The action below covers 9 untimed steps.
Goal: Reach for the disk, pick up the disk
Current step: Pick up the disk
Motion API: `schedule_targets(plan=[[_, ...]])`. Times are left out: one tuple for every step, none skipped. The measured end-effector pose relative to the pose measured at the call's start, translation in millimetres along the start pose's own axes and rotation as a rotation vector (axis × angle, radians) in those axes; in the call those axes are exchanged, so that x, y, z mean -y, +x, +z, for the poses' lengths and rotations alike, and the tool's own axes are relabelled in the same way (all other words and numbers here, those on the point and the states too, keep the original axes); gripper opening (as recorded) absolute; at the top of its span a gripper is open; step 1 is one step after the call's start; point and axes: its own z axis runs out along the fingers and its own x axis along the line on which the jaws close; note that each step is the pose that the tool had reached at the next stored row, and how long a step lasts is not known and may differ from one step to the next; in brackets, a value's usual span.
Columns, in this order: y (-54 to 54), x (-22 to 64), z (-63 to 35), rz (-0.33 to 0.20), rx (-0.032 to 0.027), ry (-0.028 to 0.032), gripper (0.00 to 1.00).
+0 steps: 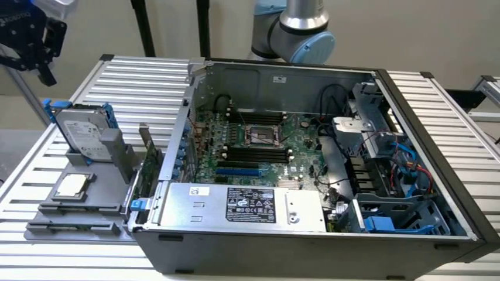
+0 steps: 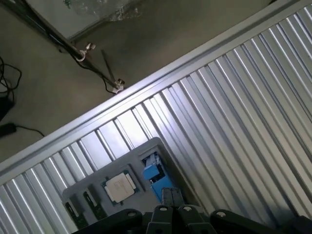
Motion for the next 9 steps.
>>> schedule_targets(plan=[[0.0,0.0,0.2,-0.018,-0.0006,-0.0002,0.11],[0.0,0.0,0.4,-0.036,-0.0012,-0.0002,0.11],[0.0,0.0,0.6,-0.054,-0.0017,-0.0003,0.11],[0.0,0.0,0.9,-0.073,-0.0022,-0.0003,0.11],[0.0,0.0,1.2,-0.092,-0.0028,-0.0003,0.11],[0.0,0.0,1.4,-0.109,-0.0033,-0.0004,0.11],[0.0,0.0,1.7,-0.128,-0.0039,-0.0005,0.11],[0.0,0.0,2.1,-0.146,-0.0044,-0.0005,0.11],[0.0,0.1,2.4,-0.164,-0.005,-0.0005,0.11]])
